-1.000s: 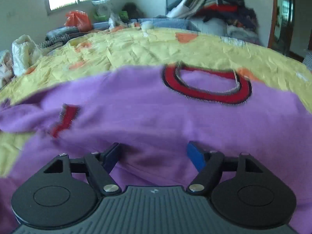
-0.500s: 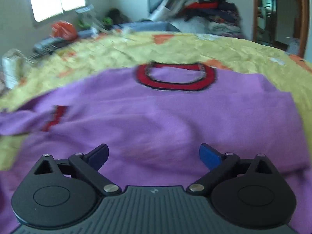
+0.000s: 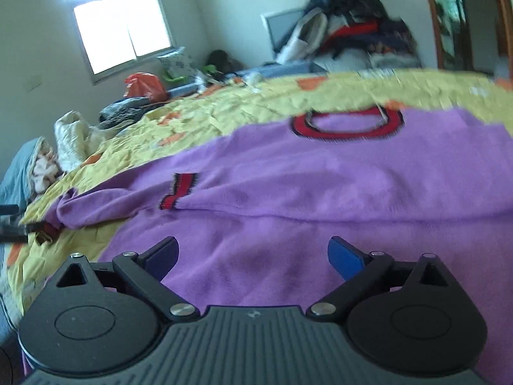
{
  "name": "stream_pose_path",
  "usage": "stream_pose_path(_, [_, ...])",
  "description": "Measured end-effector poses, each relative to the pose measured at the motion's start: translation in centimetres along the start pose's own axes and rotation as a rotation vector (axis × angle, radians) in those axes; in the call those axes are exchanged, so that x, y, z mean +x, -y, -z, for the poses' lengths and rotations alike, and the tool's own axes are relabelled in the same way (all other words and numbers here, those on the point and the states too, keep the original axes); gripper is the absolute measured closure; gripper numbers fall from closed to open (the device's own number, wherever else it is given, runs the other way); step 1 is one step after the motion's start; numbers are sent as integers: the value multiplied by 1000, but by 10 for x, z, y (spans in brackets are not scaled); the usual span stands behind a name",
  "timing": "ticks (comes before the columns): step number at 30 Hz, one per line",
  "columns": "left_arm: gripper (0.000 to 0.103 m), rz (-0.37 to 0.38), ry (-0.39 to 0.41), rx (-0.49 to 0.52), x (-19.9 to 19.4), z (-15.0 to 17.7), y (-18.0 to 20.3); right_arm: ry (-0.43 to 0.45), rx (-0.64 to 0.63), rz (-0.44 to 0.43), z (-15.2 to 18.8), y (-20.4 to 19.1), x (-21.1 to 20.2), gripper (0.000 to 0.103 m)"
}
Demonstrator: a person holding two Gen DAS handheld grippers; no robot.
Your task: Fold small clothes
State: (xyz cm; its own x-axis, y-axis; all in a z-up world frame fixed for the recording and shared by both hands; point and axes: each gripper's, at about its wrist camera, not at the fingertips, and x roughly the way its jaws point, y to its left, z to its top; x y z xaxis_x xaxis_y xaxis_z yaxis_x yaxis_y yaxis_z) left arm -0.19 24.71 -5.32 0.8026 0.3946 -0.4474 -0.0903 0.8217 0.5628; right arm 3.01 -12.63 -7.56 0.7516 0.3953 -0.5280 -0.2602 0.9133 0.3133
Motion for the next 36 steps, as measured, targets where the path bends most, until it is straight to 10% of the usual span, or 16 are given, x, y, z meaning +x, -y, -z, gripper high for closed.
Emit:
stream_pose_path(3, [18, -54, 101, 200, -1, 7, 22, -1, 52, 4, 0, 8, 1, 3])
stream_pose_path(10, [17, 93, 139, 508, -3, 31, 32, -5, 27, 10, 3, 2, 3, 3])
stream_pose_path(16, [40, 183, 86, 662, 18, 43, 23, -4, 35, 12, 3, 3, 4, 3])
stream_pose_path(21, [91, 153, 86, 764, 34, 39, 23, -7, 28, 21, 3, 1, 5, 3])
stream_pose_path(26, [92, 142, 141, 828, 34, 29, 22, -14, 49, 19, 3, 4, 6, 3])
stream_pose_path(30, [93, 213, 147, 589, 28, -5, -6, -24, 43, 23, 2, 3, 9, 3])
stream_pose_path(36, [93, 293, 29, -175, 82, -52, -146, -24, 39, 27, 3, 3, 9, 3])
